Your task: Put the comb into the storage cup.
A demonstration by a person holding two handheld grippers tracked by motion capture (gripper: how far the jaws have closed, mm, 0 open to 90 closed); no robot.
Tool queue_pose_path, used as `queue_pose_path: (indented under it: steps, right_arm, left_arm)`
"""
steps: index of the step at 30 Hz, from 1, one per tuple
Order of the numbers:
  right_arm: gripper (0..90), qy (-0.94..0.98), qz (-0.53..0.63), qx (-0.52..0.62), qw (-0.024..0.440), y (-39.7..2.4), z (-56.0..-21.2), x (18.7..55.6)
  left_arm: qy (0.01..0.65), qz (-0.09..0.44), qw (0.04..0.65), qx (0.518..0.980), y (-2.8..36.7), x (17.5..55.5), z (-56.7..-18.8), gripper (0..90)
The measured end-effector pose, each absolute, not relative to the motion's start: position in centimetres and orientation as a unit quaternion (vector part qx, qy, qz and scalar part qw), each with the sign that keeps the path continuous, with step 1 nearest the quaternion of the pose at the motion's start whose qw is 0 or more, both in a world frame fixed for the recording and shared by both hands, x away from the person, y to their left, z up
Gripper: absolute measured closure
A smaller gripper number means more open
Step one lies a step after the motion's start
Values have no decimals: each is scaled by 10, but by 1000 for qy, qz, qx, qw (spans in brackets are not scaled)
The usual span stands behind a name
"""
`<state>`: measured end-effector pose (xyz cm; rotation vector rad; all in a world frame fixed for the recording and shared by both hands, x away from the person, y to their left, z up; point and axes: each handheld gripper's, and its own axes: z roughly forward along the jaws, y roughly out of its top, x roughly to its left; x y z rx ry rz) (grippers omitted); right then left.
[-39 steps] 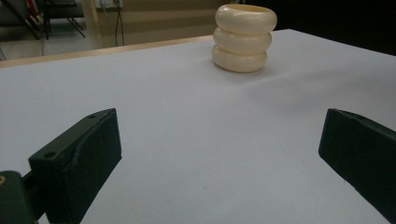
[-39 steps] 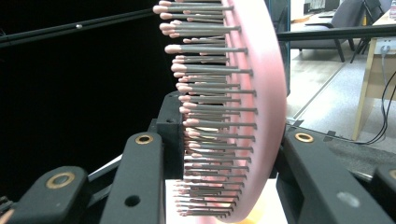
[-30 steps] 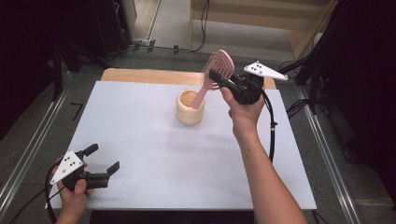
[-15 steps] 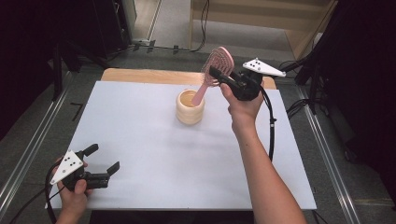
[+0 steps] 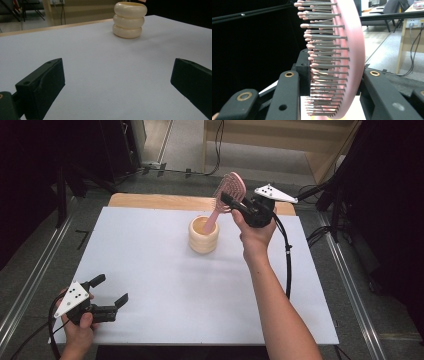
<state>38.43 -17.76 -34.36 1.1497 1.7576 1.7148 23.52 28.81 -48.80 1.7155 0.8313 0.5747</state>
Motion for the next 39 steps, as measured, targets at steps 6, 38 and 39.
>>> queue_pose_path:
  steps: [6, 38, 39]
  right_arm:
    - [615, 633, 614, 421, 213, -174, -351, 390]
    - [614, 638, 588, 452, 206, -160, -400, 402]
    - [614, 640, 586, 453, 205, -159, -403, 402]
  left_arm:
    - [349, 243, 543, 724, 288, 235, -488, 0]
    - [345, 245, 539, 728, 287, 234, -488, 0]
    - [345, 245, 540, 727, 287, 234, -488, 0]
